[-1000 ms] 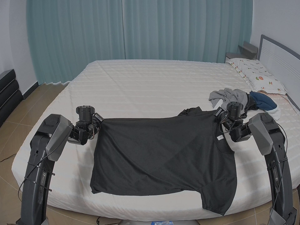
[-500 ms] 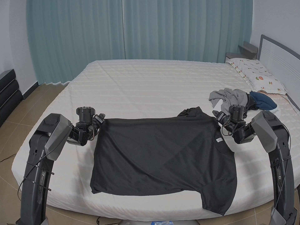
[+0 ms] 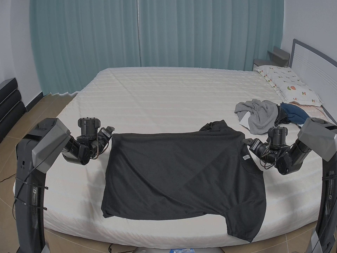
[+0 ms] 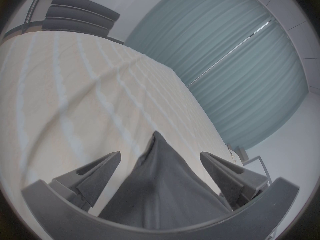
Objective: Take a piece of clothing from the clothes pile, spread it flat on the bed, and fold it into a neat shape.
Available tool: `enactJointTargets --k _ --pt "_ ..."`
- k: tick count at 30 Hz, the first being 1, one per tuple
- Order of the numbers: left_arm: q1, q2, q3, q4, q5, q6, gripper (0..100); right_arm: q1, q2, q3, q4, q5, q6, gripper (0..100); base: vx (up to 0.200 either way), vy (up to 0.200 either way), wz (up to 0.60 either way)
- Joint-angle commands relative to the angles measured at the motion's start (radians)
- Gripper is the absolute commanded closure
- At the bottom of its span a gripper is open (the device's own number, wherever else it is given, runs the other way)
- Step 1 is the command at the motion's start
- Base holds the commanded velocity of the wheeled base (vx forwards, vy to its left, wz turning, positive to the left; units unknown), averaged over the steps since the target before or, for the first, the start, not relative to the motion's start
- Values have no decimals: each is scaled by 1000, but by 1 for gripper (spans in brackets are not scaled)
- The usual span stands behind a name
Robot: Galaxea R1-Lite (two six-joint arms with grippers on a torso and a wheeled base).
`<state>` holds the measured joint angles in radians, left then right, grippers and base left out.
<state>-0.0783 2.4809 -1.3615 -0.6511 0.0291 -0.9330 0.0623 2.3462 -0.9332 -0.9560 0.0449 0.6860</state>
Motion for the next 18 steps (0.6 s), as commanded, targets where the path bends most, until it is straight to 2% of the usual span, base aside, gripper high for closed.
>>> enactJointTargets --k 1,2,4,7,8,10,11,16,18 --pt "-15 -465 545 -38 -187 -24 0 86 -281 557 -287 79 79 0 0 0 0" --pt "-34 -539 631 -36 -216 -52 0 99 -271 608 -326 84 113 0 0 0 0" --pt "-57 -591 702 -38 -225 -72 0 100 -261 636 -345 84 136 0 0 0 0" --pt "-90 -649 835 -39 -236 -75 0 100 -248 671 -363 89 208 0 -200 0 0" --pt "-103 -657 886 -41 -253 -75 0 94 -248 675 -377 104 259 0 -200 0 0" --pt "-106 -662 930 -44 -279 -76 0 86 -248 677 -392 124 294 0 -200 0 0" --pt "-106 -654 958 -55 -302 -73 0 74 -246 680 -400 139 305 0 -200 0 0" --pt "-104 -632 1007 -111 -318 -76 0 60 -212 695 -408 164 310 0 -200 0 0" --pt "-104 -597 1015 -142 -314 -72 0 59 -200 695 -420 164 310 0 0 0 0"
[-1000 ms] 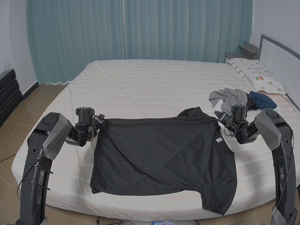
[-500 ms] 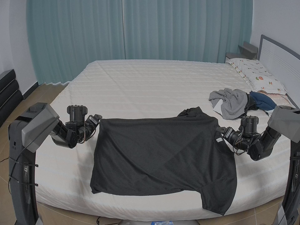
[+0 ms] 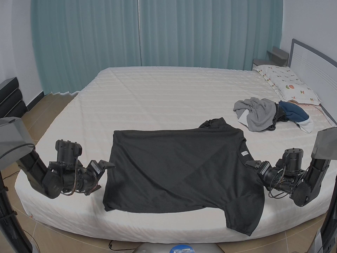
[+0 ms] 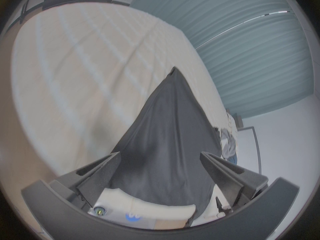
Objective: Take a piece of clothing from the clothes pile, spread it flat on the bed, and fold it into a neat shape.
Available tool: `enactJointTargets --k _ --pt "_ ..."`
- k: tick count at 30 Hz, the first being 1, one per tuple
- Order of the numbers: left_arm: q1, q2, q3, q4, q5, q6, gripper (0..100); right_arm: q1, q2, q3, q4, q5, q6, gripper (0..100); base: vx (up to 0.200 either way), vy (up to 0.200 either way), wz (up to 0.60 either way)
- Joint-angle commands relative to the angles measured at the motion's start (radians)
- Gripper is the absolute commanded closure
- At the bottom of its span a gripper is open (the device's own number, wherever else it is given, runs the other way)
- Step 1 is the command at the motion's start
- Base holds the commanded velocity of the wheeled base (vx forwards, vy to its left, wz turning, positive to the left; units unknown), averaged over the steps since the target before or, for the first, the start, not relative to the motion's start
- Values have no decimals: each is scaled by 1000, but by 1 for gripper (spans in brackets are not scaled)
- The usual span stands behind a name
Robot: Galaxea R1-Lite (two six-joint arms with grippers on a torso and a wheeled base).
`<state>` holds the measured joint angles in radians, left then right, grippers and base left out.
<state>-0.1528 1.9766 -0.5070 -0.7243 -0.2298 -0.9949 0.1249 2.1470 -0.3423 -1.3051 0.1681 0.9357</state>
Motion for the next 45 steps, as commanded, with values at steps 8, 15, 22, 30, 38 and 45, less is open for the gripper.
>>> enactJointTargets --k 8,15,22,30,38,45 --pt "-25 -32 157 -152 -54 -53 0 -22 31 108 -112 44 60 0 0 0 0" --pt "-24 -32 150 -152 -59 -68 0 -44 28 108 -114 41 52 0 0 -143 0" --pt "-33 -22 159 -152 -52 -60 0 -50 48 106 -114 41 52 0 0 -200 0" --pt "-10 -7 179 -152 -17 -37 0 -45 105 117 -178 36 48 0 0 0 0" --pt "1 116 179 -185 104 65 0 -45 123 137 -226 41 41 0 0 0 0" --pt "-1 197 211 -373 132 73 0 -44 137 135 -232 41 43 0 0 0 0"
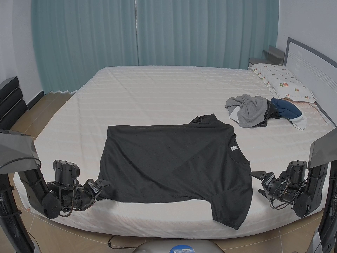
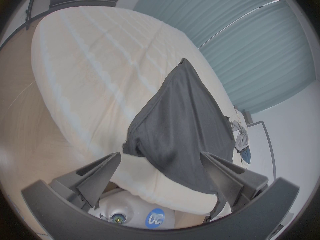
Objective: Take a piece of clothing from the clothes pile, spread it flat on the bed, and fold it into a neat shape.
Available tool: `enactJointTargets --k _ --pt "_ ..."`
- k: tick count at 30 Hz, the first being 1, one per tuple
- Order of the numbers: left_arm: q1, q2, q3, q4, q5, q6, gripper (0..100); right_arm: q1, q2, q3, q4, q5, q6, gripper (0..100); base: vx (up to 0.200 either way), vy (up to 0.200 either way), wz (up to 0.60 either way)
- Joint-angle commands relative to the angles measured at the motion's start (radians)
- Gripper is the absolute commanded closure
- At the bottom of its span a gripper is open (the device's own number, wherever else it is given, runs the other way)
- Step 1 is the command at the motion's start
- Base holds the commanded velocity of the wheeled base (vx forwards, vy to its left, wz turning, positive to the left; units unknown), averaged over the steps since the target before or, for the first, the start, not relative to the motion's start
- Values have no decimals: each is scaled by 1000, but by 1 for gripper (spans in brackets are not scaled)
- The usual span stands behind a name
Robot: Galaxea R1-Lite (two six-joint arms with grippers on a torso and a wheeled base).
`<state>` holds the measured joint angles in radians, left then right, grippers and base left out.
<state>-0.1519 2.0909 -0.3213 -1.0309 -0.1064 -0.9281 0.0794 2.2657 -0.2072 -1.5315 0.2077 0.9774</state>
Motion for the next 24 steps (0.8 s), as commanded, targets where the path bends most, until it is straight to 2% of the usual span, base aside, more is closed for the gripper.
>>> enactJointTargets --k 1,11,17,18,24 --pt "-1 94 31 -100 8 5 0 2 18 0 -9 1 1 0 0 0 0" --pt "-20 164 41 -181 80 57 0 0 18 0 -12 1 1 0 0 0 0" --pt "-20 201 34 -258 88 57 0 -1 32 0 -32 -1 1 0 0 0 0" --pt "-18 201 36 -261 88 57 100 -1 32 0 -33 -1 1 0 0 0 0" --pt "-20 201 50 -262 91 57 100 3 32 2 -33 -5 -2 0 0 0 0"
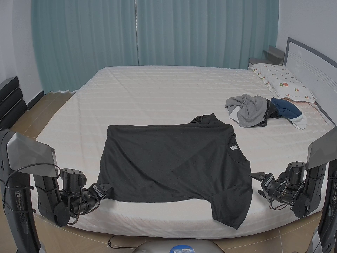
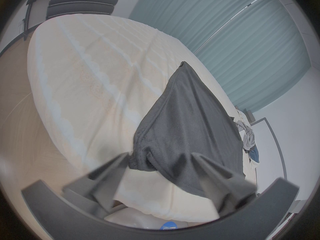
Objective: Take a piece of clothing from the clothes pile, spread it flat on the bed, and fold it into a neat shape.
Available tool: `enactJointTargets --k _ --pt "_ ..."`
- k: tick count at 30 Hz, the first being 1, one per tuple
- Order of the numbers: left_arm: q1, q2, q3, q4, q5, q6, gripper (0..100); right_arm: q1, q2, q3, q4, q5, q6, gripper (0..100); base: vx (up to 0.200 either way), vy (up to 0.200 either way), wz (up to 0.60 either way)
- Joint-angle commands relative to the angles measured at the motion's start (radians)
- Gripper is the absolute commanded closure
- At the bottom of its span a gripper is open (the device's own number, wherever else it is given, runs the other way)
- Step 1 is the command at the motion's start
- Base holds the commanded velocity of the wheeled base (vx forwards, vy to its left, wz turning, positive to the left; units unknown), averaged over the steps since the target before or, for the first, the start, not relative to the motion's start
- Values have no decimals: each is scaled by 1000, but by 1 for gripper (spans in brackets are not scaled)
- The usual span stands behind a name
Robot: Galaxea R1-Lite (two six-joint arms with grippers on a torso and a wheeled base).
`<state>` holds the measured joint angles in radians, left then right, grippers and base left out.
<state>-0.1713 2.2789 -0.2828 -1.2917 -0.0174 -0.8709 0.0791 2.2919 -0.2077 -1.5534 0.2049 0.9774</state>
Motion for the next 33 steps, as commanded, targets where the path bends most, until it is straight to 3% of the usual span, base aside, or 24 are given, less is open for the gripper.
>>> enactJointTargets --k 1,4,7,12,16,33 --pt "-1 13 16 -3 5 0 100 4 6 4 -11 -2 -2 0 0 0 0" --pt "3 7 43 -8 27 1 100 2 -3 24 -11 -4 -17 0 0 0 0" --pt "-2 1 76 -26 33 32 100 8 1 44 -11 -13 -88 0 0 0 0" --pt "9 -3 109 -46 36 95 100 33 4 65 -11 -61 -137 0 0 0 0" --pt "32 -30 134 -47 36 147 100 44 6 74 -11 -62 -144 0 0 0 0" --pt "41 -50 151 -47 36 164 100 113 81 48 -11 -64 -146 0 0 0 0"
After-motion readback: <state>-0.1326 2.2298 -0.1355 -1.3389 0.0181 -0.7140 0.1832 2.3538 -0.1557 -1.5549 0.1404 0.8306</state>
